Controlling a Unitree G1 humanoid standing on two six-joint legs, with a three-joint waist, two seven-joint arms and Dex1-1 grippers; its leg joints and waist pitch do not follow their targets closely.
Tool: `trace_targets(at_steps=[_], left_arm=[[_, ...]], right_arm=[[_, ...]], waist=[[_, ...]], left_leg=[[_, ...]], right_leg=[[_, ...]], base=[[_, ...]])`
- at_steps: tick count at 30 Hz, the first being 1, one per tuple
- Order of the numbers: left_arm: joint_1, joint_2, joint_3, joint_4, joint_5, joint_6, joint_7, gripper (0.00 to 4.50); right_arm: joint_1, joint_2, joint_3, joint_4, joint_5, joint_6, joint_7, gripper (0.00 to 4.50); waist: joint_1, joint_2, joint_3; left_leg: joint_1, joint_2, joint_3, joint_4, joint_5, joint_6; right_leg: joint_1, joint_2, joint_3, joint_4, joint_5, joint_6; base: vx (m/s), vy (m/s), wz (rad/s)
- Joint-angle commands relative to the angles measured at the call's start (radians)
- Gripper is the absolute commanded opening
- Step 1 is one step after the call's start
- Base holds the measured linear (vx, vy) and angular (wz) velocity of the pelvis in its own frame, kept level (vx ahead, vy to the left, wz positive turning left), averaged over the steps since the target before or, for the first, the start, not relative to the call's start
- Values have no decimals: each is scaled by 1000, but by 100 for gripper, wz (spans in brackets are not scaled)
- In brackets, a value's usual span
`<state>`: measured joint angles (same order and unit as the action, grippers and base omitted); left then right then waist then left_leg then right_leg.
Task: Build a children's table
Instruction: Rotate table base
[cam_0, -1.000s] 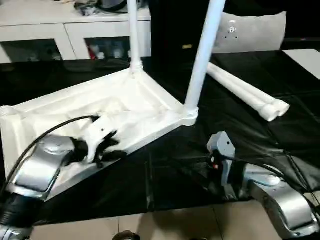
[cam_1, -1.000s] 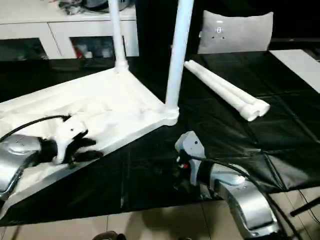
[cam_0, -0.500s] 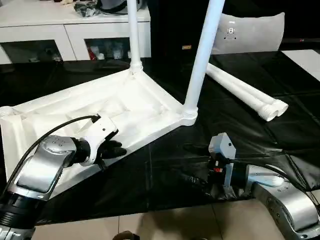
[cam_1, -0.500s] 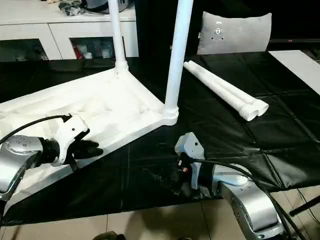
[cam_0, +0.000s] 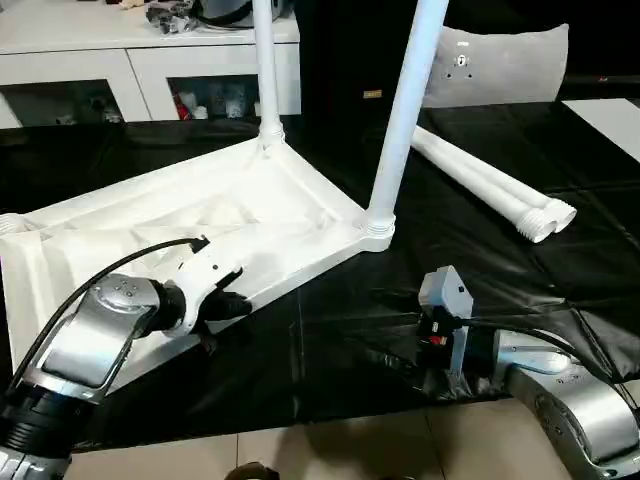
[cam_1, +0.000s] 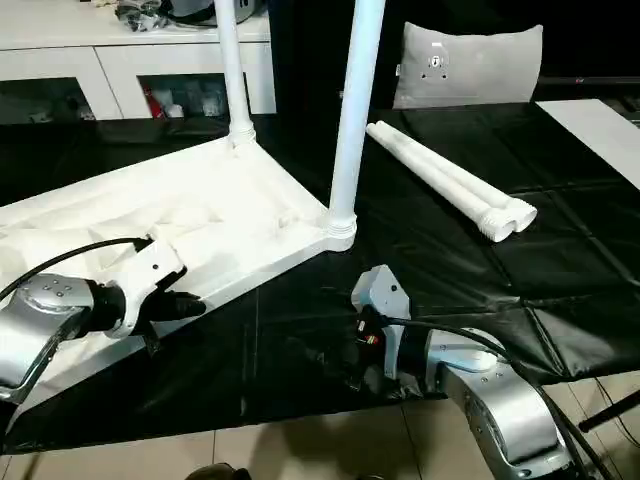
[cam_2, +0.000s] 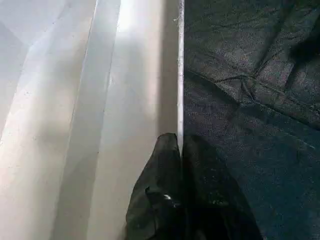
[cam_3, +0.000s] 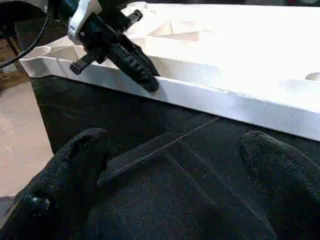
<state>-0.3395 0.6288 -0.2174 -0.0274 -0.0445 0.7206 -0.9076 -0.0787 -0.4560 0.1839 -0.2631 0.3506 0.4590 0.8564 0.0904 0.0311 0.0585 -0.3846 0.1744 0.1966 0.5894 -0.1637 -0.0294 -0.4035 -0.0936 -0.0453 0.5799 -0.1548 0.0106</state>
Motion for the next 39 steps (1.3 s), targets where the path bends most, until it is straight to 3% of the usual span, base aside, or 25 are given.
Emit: trace_targets(at_steps=[1, 3, 4, 7, 8, 9, 11, 15, 16, 17, 18, 19, 20, 21, 22, 23, 27, 29, 32, 36, 37, 39], left_arm=[[-23, -20, -10, 31, 7, 8, 26, 9], [-65, -81, 15, 68, -14, 16, 60, 9], [-76, -96, 21, 79, -19, 16, 70, 9], [-142, -170, 49, 159, -33, -16, 124, 9], [-178, -202, 59, 205, -36, -36, 148, 9], [-222, -238, 65, 263, -39, -62, 171, 9], [-268, -272, 62, 326, -39, -91, 181, 9], [-349, -338, 55, 447, -19, -146, 219, 9], [-414, -395, 56, 543, -11, -192, 263, 9], [-420, -400, 56, 553, -11, -196, 268, 9], [-481, -453, 58, 651, -3, -252, 320, 9], [-486, -457, 58, 659, -3, -257, 324, 9], [-514, -480, 63, 705, -6, -280, 340, 9], [-557, -516, 68, 778, -7, -321, 370, 9], [-557, -516, 68, 778, -7, -321, 370, 9], [-571, -530, 67, 804, -2, -335, 385, 9], [-595, -560, 71, 866, -7, -365, 360, 9], [-588, -558, 66, 857, -12, -355, 325, 45], [-593, -558, 62, 877, -7, -377, 317, 67], [-582, -537, 62, 864, -6, -399, 311, 81], [-549, -503, 51, 803, 0, -379, 276, 90], [-509, -470, 39, 728, 4, -353, 244, 102]], right_arm=[[0, -8, -10, -21, 1, 2, -11, 450], [-3, -4, -16, -19, -3, -4, -22, 450], [-4, -4, -17, -18, -4, -6, -24, 450], [-7, -2, -21, -13, -9, -14, -31, 450], [-9, 0, -23, -9, -12, -17, -36, 450], [-13, 3, -26, -4, -17, -22, -43, 450], [-19, 5, -29, 5, -23, -26, -54, 450], [-28, 6, -32, 22, -35, -37, -70, 450], [-37, 5, -35, 32, -42, -41, -80, 450], [-37, 5, -36, 33, -42, -41, -81, 450], [-42, 4, -38, 37, -45, -43, -85, 450], [-42, 4, -38, 37, -45, -43, -85, 450], [-44, 4, -39, 38, -47, -43, -87, 450], [-46, 3, -39, 41, -50, -45, -91, 450], [-46, 3, -39, 41, -50, -45, -91, 450], [-45, 4, -38, 41, -51, -45, -93, 450], [-36, 12, -27, 43, -65, -57, -103, 450], [-34, 16, -24, 45, -68, -60, -107, 450], [-34, 19, -20, 47, -69, -63, -111, 450], [-35, 23, -16, 44, -69, -63, -111, 450], [-31, 22, -16, 41, -68, -65, -110, 450], [-25, 20, -17, 36, -65, -65, -107, 450]], waist=[[0, 6, -60], [3, 11, -60], [4, 8, -58], [4, 6, -58], [6, 8, -59], [7, 3, -59], [7, 0, -62], [5, -7, -66], [7, -8, -67], [11, -8, -71], [15, -9, -73], [16, -10, -73], [23, -8, -77], [28, -10, -77], [32, -10, -79], [35, -11, -82], [45, -9, -99], [50, -10, -100], [59, -6, -96], [56, -1, -75], [52, 0, -69], [43, 2, -63]], left_leg=[[34, 45, -38, -89, -453, -42], [41, 44, -36, -86, -466, -47], [42, 44, -37, -85, -479, -49], [34, 42, -42, -88, -479, -48], [40, 39, -40, -83, -485, -47], [42, 35, -37, -78, -478, -40], [28, 35, -43, -81, -449, -33], [24, 35, -39, -78, -405, -16], [24, 36, -39, -77, -395, -12], [26, 35, -35, -73, -372, -3], [21, 39, -36, -73, -344, 3], [15, 37, -34, -73, -324, 10], [18, 40, -33, -69, -302, 17], [13, 37, -31, -67, -281, 27], [17, 39, -29, -65, -275, 29], [11, 41, -33, -65, -246, 37], [-1, 39, -31, -43, -74, 104], [-2, 38, -28, -35, -32, 138], [-2, 44, -25, -34, -60, 150], [10, 51, -30, -58, -258, 70], [15, 51, -33, -66, -321, 39], [27, 53, -38, -75, -408, -3]], right_leg=[[16, -47, 30, -81, -480, -118], [10, -47, 30, -86, -502, -113], [11, -47, 28, -89, -518, -110], [18, -49, 24, -91, -547, -92], [11, -48, 23, -97, -566, -82], [8, -47, 21, -105, -581, -72], [22, -52, 18, -101, -580, -61], [21, -51, 19, -99, -530, -73], [21, -51, 20, -98, -516, -77], [20, -50, 21, -96, -486, -84], [27, -54, 23, -89, -437, -105], [30, -51, 22, -87, -413, -110], [30, -51, 24, -81, -366, -124], [32, -50, 23, -79, -329, -134], [31, -50, 23, -77, -310, -141], [39, -53, 24, -66, -244, -164], [50, -52, 21, -28, 29, -234], [46, -51, 20, -20, 102, -264], [40, -54, 17, -26, 53, -281], [37, -56, 14, -60, -248, -223], [37, -58, 13, -69, -343, -193], [33, -59, 14, -80, -442, -159]], base=[[0, 0, 0], [0, 0, 0], [0, 0, 0], [0, 0, 0], [0, 0, 0], [0, 0, 0], [0, 0, 0], [0, 0, 0], [0, 0, 0], [0, 0, 0], [0, 0, 0], [0, 0, 0], [0, 0, 0], [0, 0, 0], [0, 0, 0], [52, 2, 1], [53, -4, 1], [0, 0, 0], [0, 0, 0], [0, 0, 0], [0, 0, 0], [0, 0, 0]])
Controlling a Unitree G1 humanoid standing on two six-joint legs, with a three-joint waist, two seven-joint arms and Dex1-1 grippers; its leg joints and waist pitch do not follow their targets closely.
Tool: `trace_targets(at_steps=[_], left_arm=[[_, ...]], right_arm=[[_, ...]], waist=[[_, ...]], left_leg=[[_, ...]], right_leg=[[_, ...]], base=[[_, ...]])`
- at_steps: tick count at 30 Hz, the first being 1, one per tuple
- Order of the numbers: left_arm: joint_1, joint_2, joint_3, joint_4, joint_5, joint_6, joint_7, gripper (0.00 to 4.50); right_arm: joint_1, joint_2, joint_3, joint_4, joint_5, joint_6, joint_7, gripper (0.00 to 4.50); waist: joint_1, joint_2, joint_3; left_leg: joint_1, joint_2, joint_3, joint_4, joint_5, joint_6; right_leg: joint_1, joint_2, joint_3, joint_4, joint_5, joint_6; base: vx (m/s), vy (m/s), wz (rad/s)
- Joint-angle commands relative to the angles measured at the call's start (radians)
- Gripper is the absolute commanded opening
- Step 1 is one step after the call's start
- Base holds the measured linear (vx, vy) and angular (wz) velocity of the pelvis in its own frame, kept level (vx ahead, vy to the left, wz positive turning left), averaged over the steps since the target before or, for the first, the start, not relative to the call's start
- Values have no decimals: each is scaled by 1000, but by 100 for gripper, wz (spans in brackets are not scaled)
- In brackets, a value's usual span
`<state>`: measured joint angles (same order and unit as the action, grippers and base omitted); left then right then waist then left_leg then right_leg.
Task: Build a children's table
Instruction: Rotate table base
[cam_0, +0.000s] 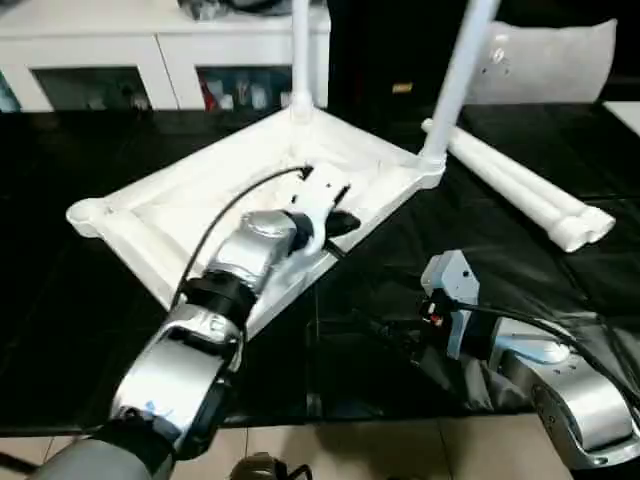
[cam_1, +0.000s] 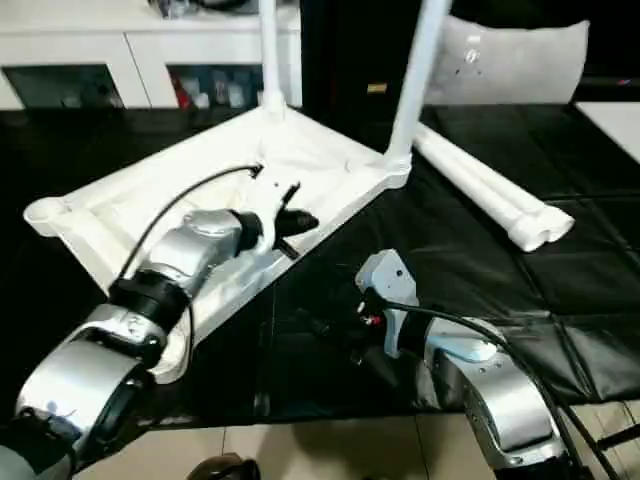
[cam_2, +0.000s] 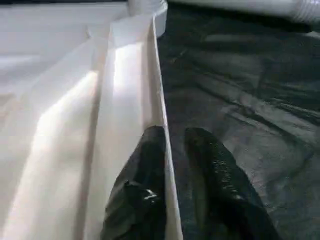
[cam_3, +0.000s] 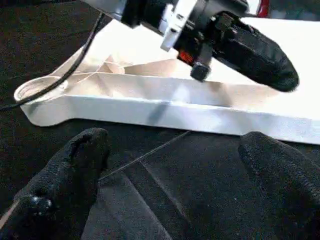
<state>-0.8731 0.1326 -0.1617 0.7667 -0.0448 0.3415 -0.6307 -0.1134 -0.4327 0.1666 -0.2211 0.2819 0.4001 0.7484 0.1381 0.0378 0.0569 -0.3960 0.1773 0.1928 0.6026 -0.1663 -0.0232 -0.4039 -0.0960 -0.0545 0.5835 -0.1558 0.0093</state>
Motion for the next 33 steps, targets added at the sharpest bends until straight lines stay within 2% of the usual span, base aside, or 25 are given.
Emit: trace_targets(at_steps=[1, 2, 3, 5, 6, 8, 10, 11, 12, 13, 15, 19, 21, 25, 27, 30, 33], left_arm=[[62, 55, -26, -140, 4, 50, -55, 112], [79, 71, -33, -173, 3, 60, -76, 120], [97, 88, -42, -209, 2, 71, -101, 126], [144, 137, -66, -293, 8, 83, -151, 134], [186, 188, -80, -367, 17, 102, -177, 151], [210, 216, -78, -402, 21, 108, -184, 157], [240, 251, -74, -443, 33, 122, -182, 171], [270, 276, -72, -491, 24, 156, -196, 182], [322, 318, -78, -587, 4, 221, -227, 198], [325, 320, -78, -592, 3, 225, -229, 198], [383, 361, -96, -695, -18, 316, -261, 198], [411, 359, -86, -745, -38, 409, -238, 198], [420, 342, -63, -770, -66, 474, -219, 198], [436, 358, -77, -784, -35, 496, -201, 198], [441, 371, -92, -785, -7, 503, -186, 198], [444, 382, -103, -780, 0, 510, -166, 198], [443, 385, -103, -780, 4, 517, -152, 198]], right_arm=[[15, -6, -1, -15, 10, -5, 8, 450], [17, -8, -1, -18, 12, -4, 10, 450], [19, -11, -2, -22, 14, -3, 12, 450], [22, -15, -5, -28, 17, -2, 17, 450], [23, -19, -10, -28, 20, -2, 22, 450], [24, -20, -11, -26, 20, -5, 23, 450], [26, -21, -11, -25, 19, -7, 26, 450], [27, -20, -9, -25, 19, -9, 27, 450], [30, -19, -3, -25, 17, -10, 28, 450], [30, -19, -3, -25, 17, -10, 29, 450], [35, -18, 5, -30, 17, -9, 31, 450], [39, -17, 8, -34, 18, -5, 36, 450], [39, -19, 10, -35, 17, -2, 39, 450], [39, -22, 12, -37, 14, 0, 40, 450], [38, -22, 12, -37, 13, 2, 38, 450], [36, -21, 11, -36, 11, 4, 36, 450], [34, -18, 10, -31, 8, 3, 34, 450]], waist=[[-8, -6, -60], [-14, -5, -59], [-20, -2, -58], [-30, -4, -59], [-31, 0, -62], [-35, 6, -60], [-40, 4, -59], [-42, 6, -58], [-43, 6, -60], [-45, 6, -59], [-50, 8, -58], [-48, 6, -60], [-48, 4, -59], [-52, 2, -59], [-53, 0, -59], [-54, 1, -58], [-53, 2, -59]], left_leg=[[39, 51, -37, -91, -424, -20], [35, 51, -41, -97, -441, -32], [44, 49, -39, -95, -462, -39], [40, 46, -41, -97, -461, -41], [42, 50, -44, -98, -457, -44], [41, 48, -42, -100, -468, -49], [43, 48, -42, -101, -484, -56], [45, 47, -41, -100, -491, -57], [45, 50, -44, -102, -490, -61], [42, 49, -44, -104, -486, -59], [43, 49, -42, -105, -488, -59], [45, 47, -38, -102, -476, -57], [40, 44, -38, -102, -460, -52], [36, 43, -36, -100, -436, -42], [37, 42, -36, -100, -434, -38], [39, 41, -37, -99, -437, -38], [41, 42, -38, -100, -445, -41]], right_leg=[[35, -58, 23, -83, -458, -150], [39, -61, 23, -85, -485, -134], [29, -59, 25, -93, -515, -121], [32, -59, 25, -94, -532, -109], [30, -61, 27, -91, -521, -108], [25, -55, 27, -90, -504, -111], [24, -53, 27, -89, -499, -113], [20, -53, 27, -89, -507, -113], [23, -56, 29, -85, -497, -120], [24, -54, 29, -85, -491, -122], [20, -51, 32, -82, -475, -131], [18, -49, 35, -81, -459, -135], [22, -49, 34, -81, -453, -133], [23, -48, 36, -82, -456, -127], [23, -48, 35, -86, -487, -114], [19, -47, 35, -89, -519, -96], [17, -45, 35, -89, -512, -97]], base=[[0, 0, 0], [0, 0, 0], [0, 0, 0], [0, 0, 0], [0, 0, 0], [0, 0, 0], [0, 0, 0], [0, 0, 0], [0, 0, 0], [0, 0, 0], [0, 0, 0], [0, 0, 0], [0, 0, 0], [0, 0, 0], [0, 0, 0], [0, 0, 0], [0, 0, 0]])
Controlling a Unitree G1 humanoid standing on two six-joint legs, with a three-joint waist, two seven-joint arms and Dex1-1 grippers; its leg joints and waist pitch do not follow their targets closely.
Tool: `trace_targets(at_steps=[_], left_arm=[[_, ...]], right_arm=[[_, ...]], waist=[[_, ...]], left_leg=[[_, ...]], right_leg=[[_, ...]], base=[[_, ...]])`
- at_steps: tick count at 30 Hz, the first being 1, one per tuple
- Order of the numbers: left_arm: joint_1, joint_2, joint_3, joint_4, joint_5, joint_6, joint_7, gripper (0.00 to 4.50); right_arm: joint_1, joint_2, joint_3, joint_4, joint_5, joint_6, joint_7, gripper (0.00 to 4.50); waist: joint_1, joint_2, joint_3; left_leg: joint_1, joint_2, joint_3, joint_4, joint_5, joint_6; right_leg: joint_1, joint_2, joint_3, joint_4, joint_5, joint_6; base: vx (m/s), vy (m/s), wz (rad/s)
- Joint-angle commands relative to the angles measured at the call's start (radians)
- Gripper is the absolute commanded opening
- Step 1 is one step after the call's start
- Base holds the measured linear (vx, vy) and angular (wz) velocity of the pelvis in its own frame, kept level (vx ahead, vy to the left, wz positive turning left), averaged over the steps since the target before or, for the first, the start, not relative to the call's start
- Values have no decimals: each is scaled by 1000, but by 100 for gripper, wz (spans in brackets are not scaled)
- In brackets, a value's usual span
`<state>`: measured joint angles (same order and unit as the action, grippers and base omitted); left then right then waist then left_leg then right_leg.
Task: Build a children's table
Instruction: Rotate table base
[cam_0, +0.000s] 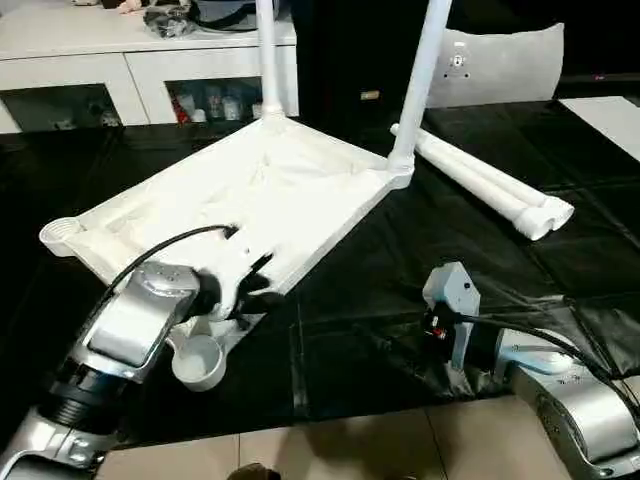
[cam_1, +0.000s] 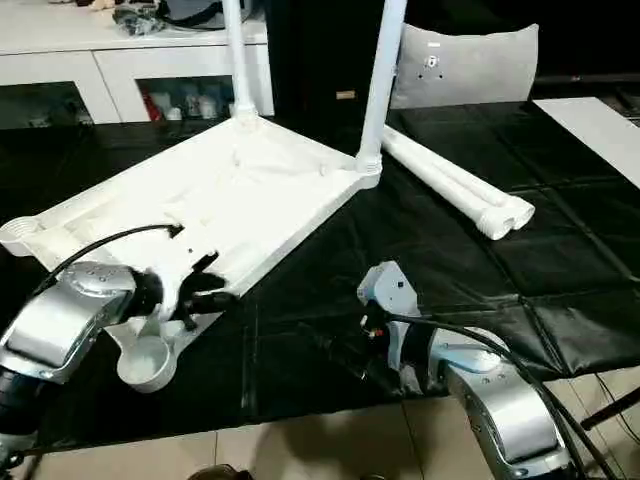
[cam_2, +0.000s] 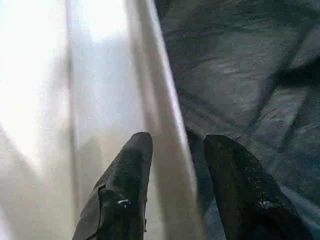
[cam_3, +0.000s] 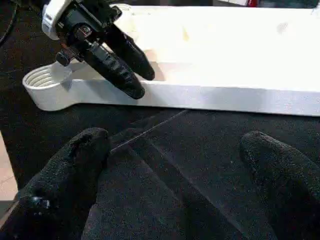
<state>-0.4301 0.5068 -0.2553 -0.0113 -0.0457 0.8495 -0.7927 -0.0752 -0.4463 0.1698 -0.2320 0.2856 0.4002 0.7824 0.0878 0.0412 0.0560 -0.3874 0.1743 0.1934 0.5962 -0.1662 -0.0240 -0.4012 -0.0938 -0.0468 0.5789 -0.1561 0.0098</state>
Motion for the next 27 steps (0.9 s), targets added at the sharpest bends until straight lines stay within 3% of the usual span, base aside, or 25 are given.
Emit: trace_targets(at_steps=[1, 11, 12, 16, 19, 22, 25, 27], left_arm=[[0, 11, -9, -4, 5, 12, 11, 198], [-25, 62, 53, 12, -30, -21, -29, 198], [-29, 68, 58, 19, -22, -27, -20, 169], [-49, 100, 76, 60, 14, -59, 21, 157], [-59, 127, 82, 55, 23, -65, 29, 118], [-63, 140, 89, 43, 2, -63, 6, 110], [-58, 133, 102, 22, -29, -56, -14, 73], [-55, 133, 107, 18, -45, -50, -19, 62]], right_arm=[[-5, -3, 7, -18, 3, 3, -1, 450], [-9, 4, 6, -6, -4, 3, -11, 450], [-9, 3, 6, -4, -7, 2, -14, 450], [-13, 6, 2, 9, -20, 2, -32, 450], [-13, 6, 5, 7, -18, 4, -33, 450], [-13, 7, 8, 6, -18, 5, -33, 450], [-13, 8, 8, 5, -18, 5, -31, 450], [-11, 8, 8, 4, -17, 5, -32, 450]], waist=[[-2, -1, -58], [0, -2, -58], [-2, -3, -58], [-2, -1, -57], [-4, -1, -57], [-3, 0, -56], [1, 1, -57], [3, 3, -59]], left_leg=[[33, 45, -38, -93, -448, -41], [32, 42, -38, -94, -446, -38], [30, 42, -39, -95, -443, -39], [32, 42, -39, -95, -459, -44], [33, 41, -40, -94, -460, -46], [39, 42, -41, -94, -476, -49], [41, 44, -40, -95, -480, -53], [37, 44, -40, -97, -473, -56]], right_leg=[[14, -47, 27, -86, -512, -97], [13, -49, 28, -86, -522, -93], [14, -49, 28, -85, -520, -93], [12, -48, 27, -86, -527, -90], [12, -48, 26, -87, -544, -81], [7, -48, 27, -89, -555, -83], [5, -48, 30, -85, -525, -94], [9, -47, 31, -80, -484, -110]], base=[[0, 0, 0], [0, 0, 0], [0, 0, 0], [0, 0, 0], [0, 0, 0], [0, 0, 0], [0, 0, 0], [0, 0, 0]])
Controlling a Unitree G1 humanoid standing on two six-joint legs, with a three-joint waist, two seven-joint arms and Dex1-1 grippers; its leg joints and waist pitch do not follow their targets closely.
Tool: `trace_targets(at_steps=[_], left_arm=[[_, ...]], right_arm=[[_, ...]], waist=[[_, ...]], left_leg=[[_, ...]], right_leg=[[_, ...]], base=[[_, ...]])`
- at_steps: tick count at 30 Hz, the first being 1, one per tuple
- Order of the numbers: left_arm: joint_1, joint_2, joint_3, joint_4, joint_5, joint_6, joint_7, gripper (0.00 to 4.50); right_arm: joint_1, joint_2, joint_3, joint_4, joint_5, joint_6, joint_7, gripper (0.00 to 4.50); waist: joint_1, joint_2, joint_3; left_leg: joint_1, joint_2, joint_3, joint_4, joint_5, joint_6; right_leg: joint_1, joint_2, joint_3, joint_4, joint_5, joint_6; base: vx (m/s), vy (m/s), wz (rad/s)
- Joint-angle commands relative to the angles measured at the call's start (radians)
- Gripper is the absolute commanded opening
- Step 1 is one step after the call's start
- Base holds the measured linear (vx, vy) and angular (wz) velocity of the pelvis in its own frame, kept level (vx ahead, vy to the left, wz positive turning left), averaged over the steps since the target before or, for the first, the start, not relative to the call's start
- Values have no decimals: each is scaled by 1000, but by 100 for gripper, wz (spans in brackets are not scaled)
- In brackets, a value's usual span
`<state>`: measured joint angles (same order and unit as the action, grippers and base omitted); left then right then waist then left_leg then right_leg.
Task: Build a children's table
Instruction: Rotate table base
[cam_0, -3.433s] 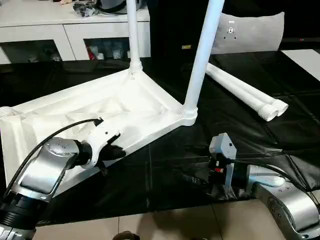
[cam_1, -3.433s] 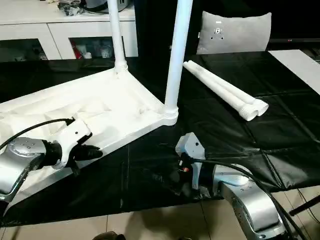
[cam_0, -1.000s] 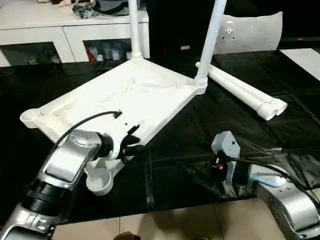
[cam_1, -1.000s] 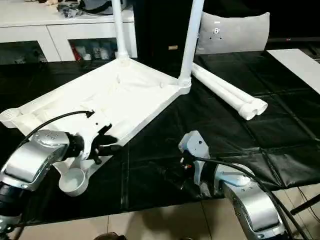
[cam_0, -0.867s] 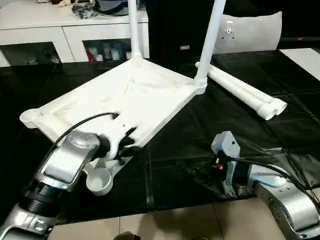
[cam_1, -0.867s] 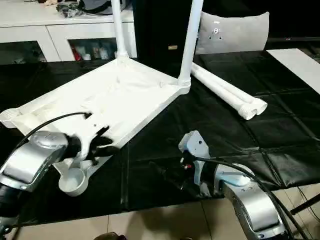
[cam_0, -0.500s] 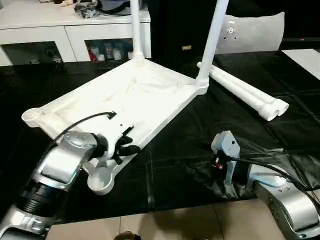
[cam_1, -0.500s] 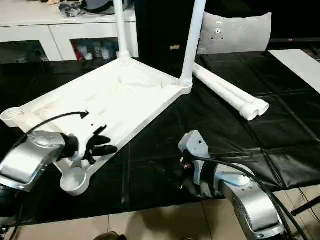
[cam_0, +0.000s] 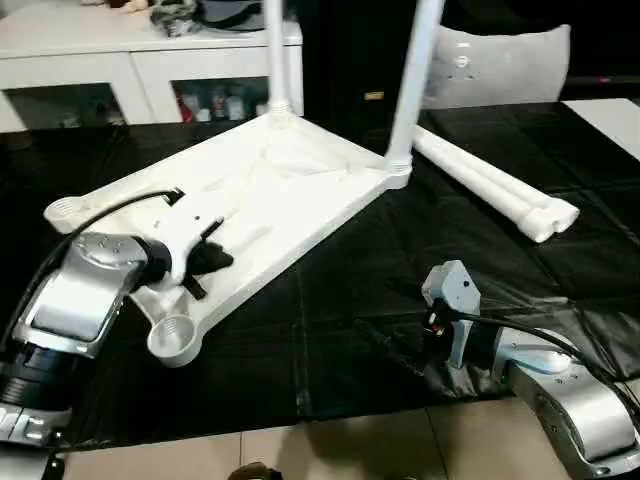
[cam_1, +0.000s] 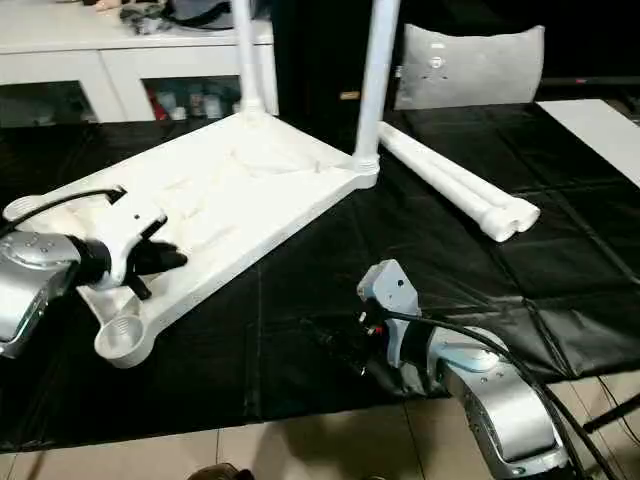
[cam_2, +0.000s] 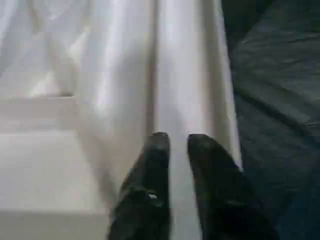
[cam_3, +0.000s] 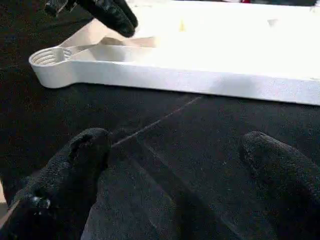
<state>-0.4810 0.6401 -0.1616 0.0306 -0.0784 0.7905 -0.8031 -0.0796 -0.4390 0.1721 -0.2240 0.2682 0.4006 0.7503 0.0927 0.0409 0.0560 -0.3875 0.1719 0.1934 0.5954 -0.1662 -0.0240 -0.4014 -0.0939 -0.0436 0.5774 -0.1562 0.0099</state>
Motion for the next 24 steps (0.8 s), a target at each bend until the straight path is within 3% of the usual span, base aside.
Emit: trace_targets(at_steps=[1, 6, 13, 19, 24], left_arm=[[-4, 2, 11, -23, -10, 12, -7, 47], [-2, 54, -45, 18, 79, -38, 18, 6], [0, 151, -74, 87, 170, -77, 59, 6], [-2, 222, -44, 101, 197, -73, 55, 6], [33, 258, -73, 94, 191, -75, 1, 6]], right_arm=[[-6, 0, 6, -5, 0, 4, 1, 450], [-6, -1, 5, -3, -1, 0, -1, 450], [-1, -1, 5, -8, 1, 1, -1, 450], [0, -4, 6, -10, 3, 4, 4, 450], [-6, -2, 17, -14, 29, 6, 40, 450]], waist=[[-1, 3, -60], [-5, 3, -60], [-6, 7, -61], [-2, 7, -59], [-4, 2, -57]], left_leg=[[36, 47, -39, -96, -470, -56], [29, 44, -39, -96, -439, -47], [32, 45, -38, -96, -434, -50], [37, 47, -36, -96, -438, -56], [36, 48, -39, -98, -454, -55]], right_leg=[[11, -47, 28, -77, -473, -114], [17, -48, 28, -75, -463, -106], [17, -44, 28, -69, -419, -119], [13, -45, 31, -66, -400, -140], [14, -49, 31, -69, -436, -131]], base=[[0, 0, 0], [0, 0, 0], [0, 0, 0], [0, 0, 0], [0, 0, 0]])
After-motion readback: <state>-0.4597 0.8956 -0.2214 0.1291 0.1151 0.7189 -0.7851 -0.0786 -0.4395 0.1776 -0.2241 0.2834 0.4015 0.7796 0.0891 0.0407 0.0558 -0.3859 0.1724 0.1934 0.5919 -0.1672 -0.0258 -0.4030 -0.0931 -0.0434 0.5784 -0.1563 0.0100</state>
